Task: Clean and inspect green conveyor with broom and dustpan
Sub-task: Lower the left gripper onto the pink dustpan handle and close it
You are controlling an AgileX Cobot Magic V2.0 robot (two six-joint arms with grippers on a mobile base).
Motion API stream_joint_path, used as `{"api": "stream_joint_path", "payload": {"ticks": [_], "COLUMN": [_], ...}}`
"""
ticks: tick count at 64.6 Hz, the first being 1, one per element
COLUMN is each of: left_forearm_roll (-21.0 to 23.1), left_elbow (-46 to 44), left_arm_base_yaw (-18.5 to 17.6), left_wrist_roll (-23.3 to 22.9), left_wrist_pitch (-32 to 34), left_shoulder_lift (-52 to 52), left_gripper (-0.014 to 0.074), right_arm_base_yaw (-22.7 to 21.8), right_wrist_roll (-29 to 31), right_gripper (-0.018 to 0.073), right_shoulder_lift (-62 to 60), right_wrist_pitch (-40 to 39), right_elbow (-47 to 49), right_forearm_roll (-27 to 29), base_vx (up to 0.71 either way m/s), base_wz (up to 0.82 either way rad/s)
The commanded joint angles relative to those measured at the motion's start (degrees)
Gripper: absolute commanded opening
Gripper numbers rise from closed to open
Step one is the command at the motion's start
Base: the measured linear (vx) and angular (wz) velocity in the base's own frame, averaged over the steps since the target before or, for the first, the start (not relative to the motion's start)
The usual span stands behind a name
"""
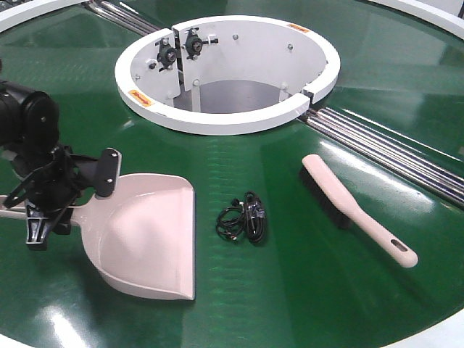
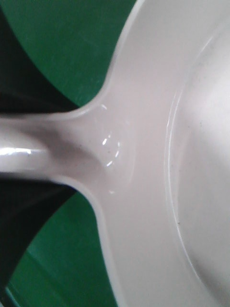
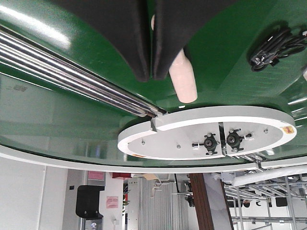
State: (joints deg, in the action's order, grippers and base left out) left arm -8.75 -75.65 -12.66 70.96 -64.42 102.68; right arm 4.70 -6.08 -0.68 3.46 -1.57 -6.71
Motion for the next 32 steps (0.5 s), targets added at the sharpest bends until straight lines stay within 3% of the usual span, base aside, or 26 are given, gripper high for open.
{"api": "stream_joint_path", "payload": {"ticks": [1,11,32], "left_forearm_roll": [-2.35,-5.51,-5.06], "left_elbow": [-1.66,-1.66,-3.95], "left_arm_base_yaw": [-1.49,-3.05,-3.05], "left_wrist_roll": [-3.25,-6.96,-10.64], "left_wrist_pitch": [-0.34,-0.16,-1.39], "left_shoulder_lift": [-3.02,-3.02,-1.39], "left_gripper": [-0.0007,-0.0007,-0.0007], "right_arm_base_yaw": [0.07,0.07,0.07], "right_wrist_roll": [0.12,0.12,0.12], "right_gripper": [-0.0009,-0.0009,-0.0009], "right_shoulder_lift": [-0.61,-0.61,-0.61], "right_wrist_pitch": [-4.01,-4.01,-4.01], "right_elbow": [-0.22,-0.22,-0.22], "right_forearm_roll": [-0.37,-0.37,-0.37], "base_vx": [0.00,0.00,0.00], "base_wz": [0.00,0.00,0.00]}}
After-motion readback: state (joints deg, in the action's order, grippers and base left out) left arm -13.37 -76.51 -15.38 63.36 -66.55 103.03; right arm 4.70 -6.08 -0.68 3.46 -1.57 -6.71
